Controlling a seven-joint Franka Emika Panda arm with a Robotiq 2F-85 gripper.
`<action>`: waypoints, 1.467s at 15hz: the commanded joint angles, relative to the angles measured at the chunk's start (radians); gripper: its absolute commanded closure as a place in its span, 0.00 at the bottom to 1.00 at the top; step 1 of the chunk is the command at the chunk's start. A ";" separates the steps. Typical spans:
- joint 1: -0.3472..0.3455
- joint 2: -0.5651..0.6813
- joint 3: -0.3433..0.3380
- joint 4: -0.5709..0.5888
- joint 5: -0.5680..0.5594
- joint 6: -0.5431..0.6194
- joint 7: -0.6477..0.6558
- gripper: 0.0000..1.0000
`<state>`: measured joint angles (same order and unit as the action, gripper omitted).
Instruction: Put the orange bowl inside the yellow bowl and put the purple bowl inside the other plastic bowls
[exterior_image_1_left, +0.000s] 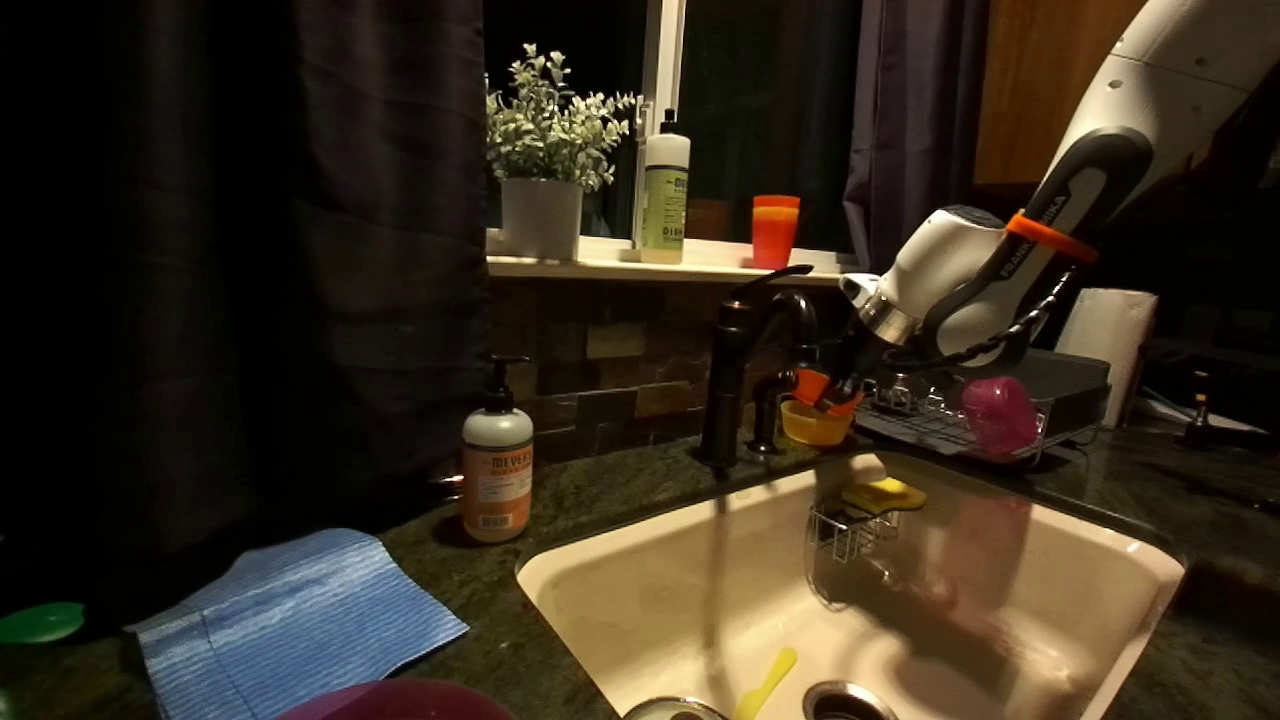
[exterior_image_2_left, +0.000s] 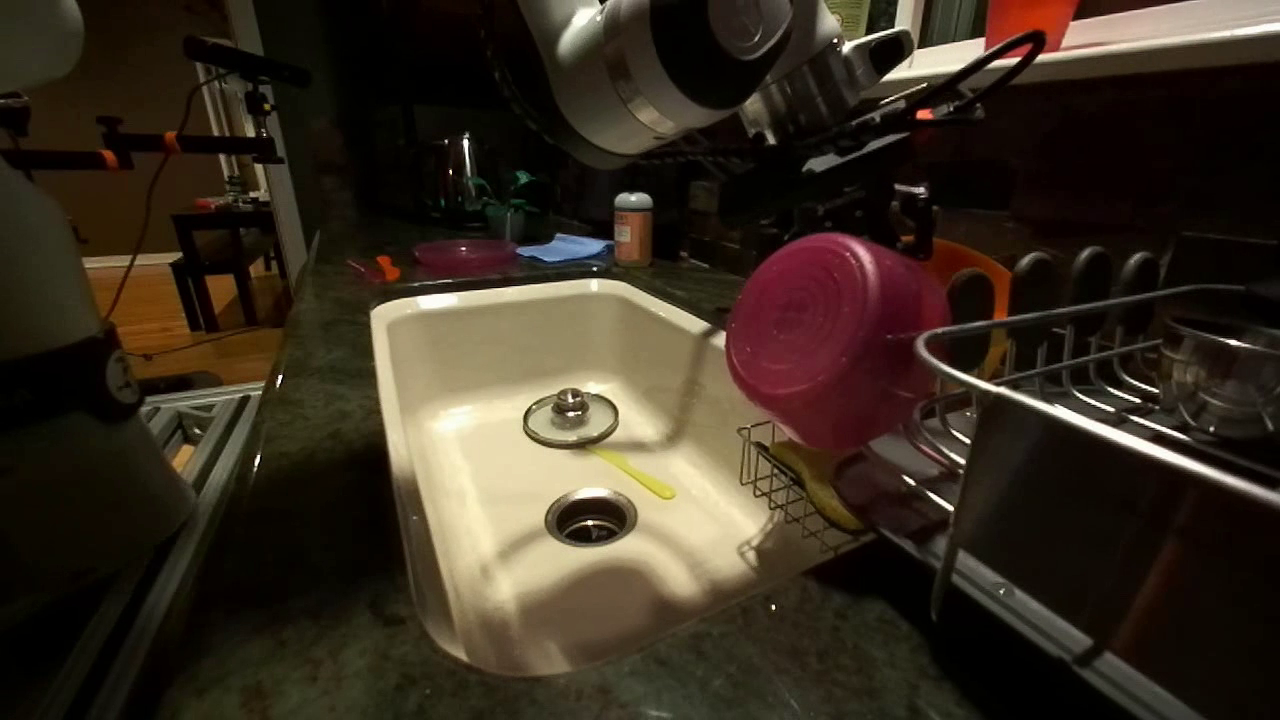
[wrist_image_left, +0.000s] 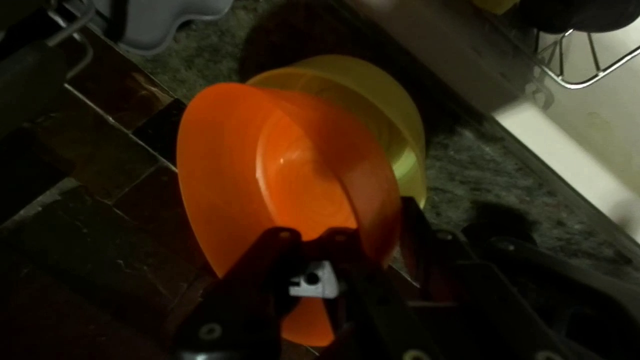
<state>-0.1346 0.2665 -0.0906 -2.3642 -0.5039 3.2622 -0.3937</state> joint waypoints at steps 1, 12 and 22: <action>0.004 0.036 0.007 0.024 0.023 0.026 -0.023 0.98; 0.008 0.009 0.024 0.031 0.032 0.017 -0.010 0.13; 0.126 -0.184 -0.140 0.010 0.066 -0.148 0.131 0.00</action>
<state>-0.0972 0.1794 -0.1183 -2.3261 -0.4338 3.2255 -0.3483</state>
